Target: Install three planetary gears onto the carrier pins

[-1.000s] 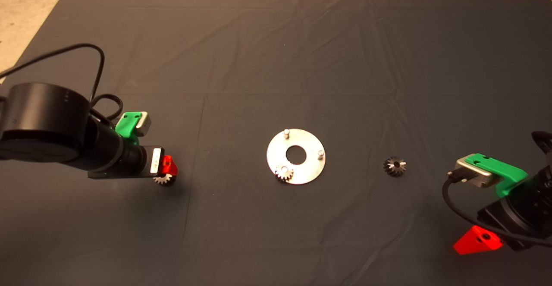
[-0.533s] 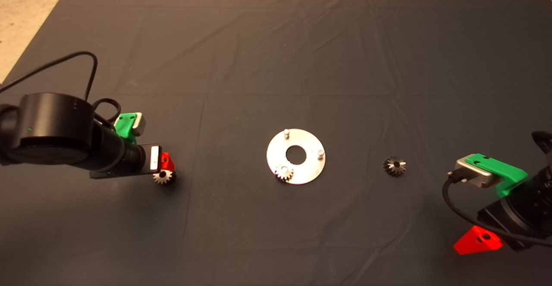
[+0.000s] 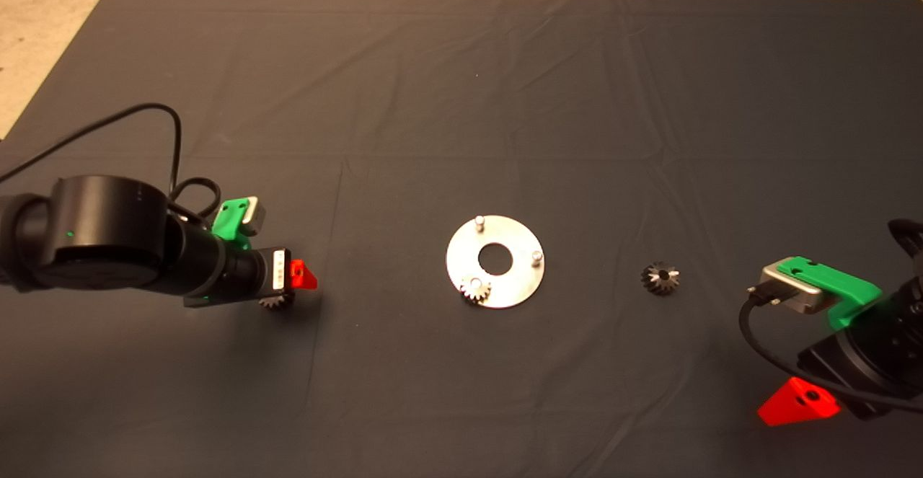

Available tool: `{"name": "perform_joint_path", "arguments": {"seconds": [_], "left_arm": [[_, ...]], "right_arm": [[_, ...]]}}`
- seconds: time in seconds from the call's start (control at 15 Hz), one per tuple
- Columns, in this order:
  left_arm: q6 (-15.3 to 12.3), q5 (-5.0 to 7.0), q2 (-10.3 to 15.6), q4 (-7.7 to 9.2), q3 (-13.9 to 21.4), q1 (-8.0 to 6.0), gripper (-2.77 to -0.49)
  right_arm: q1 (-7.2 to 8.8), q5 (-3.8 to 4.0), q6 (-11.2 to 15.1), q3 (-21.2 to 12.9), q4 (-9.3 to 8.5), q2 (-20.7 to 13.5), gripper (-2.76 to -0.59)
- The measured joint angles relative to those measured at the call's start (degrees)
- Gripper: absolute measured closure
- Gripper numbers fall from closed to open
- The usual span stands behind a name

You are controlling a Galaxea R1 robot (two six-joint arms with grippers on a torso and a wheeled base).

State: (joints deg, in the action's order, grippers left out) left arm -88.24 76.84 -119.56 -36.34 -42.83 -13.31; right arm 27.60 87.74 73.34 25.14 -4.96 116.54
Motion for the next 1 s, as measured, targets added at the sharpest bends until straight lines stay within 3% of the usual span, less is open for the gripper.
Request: {"name": "perform_joint_path", "arguments": {"seconds": [0.2, 1.0], "left_arm": [[0.32, -0.13, 1.67, -0.82, -0.13, -0.02, -2.59], [1.96, -0.43, 1.97, -2.75, -0.88, 0.0, -2.59]], "right_arm": [[0.01, 0.02, 0.0, 0.0, 0.0, 0.0, -2.75], [0.01, 0.0, 0.0, 0.0, -0.02, 0.0, -2.75]]}}
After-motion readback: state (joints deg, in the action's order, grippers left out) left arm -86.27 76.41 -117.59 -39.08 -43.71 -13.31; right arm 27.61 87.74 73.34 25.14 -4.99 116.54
